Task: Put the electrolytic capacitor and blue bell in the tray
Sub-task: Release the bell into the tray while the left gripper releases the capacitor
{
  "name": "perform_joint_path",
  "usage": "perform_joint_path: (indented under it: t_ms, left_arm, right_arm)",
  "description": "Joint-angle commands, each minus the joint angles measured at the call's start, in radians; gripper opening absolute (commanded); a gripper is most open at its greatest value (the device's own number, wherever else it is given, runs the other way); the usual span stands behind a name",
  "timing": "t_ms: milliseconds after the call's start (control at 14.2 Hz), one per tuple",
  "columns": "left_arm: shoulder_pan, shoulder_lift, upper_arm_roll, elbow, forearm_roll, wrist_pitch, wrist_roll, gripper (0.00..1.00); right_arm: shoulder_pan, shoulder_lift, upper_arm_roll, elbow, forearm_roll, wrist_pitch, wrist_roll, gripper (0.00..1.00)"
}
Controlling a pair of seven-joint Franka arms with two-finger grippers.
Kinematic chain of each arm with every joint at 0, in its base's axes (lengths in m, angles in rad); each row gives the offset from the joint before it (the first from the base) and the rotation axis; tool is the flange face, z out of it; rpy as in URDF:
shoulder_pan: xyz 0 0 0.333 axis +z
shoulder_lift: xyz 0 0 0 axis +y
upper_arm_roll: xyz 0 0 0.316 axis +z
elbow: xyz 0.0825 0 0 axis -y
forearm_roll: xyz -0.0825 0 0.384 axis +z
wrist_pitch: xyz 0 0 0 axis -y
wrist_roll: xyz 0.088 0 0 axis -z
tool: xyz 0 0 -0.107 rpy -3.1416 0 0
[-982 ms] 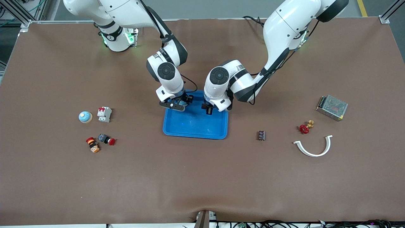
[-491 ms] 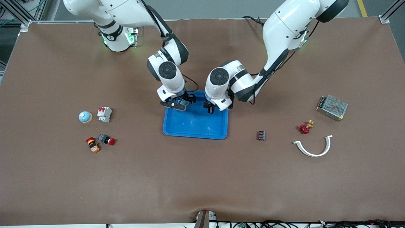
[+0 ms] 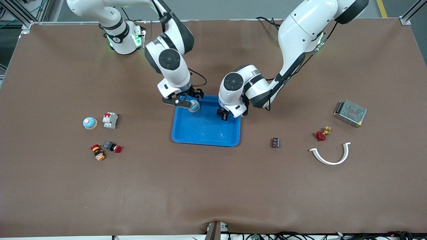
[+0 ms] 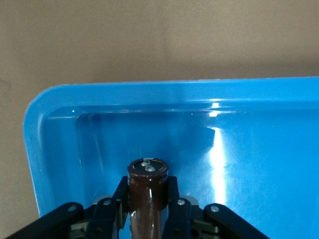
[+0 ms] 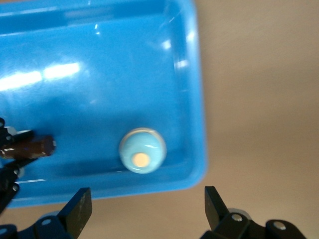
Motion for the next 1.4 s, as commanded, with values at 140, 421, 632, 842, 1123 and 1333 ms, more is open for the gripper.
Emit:
perform_joint_path:
  t_ms: [140, 421, 632, 842, 1123, 1333]
  left_arm:
    - [-0.002, 0.005, 0.007, -0.017, 0.028, 0.048, -0.023, 0.00]
    - [-0.002, 0.011, 0.010, -0.017, 0.028, 0.051, -0.023, 0.00]
    - [-0.002, 0.015, 0.011, -0.015, 0.030, 0.057, -0.023, 0.00]
    - [-0.002, 0.015, 0.011, -0.015, 0.039, 0.057, -0.023, 0.00]
    - [-0.007, 0.017, 0.011, -0.015, 0.061, 0.055, -0.029, 1.00]
    - [0.000, 0.011, 0.011, -0.008, 0.061, 0.051, -0.027, 1.00]
  right_arm:
    - [-0.127, -0.171, 0.001, -0.026, -0.070, -0.194, -0.223, 1.00]
    - [-0.307, -0.260, 0.003, -0.039, -0.073, -0.301, -0.523, 1.00]
    - [-0.446, -0.275, 0.003, -0.041, -0.131, -0.318, -0.772, 1.00]
    - [-0.595, -0.269, 0.003, -0.041, -0.170, -0.288, -1.009, 1.00]
    - [-0.756, -0.231, 0.003, -0.113, -0.187, -0.070, -1.289, 1.00]
    - [-0.847, -0.159, 0.003, -0.156, -0.196, 0.077, -1.425, 1.00]
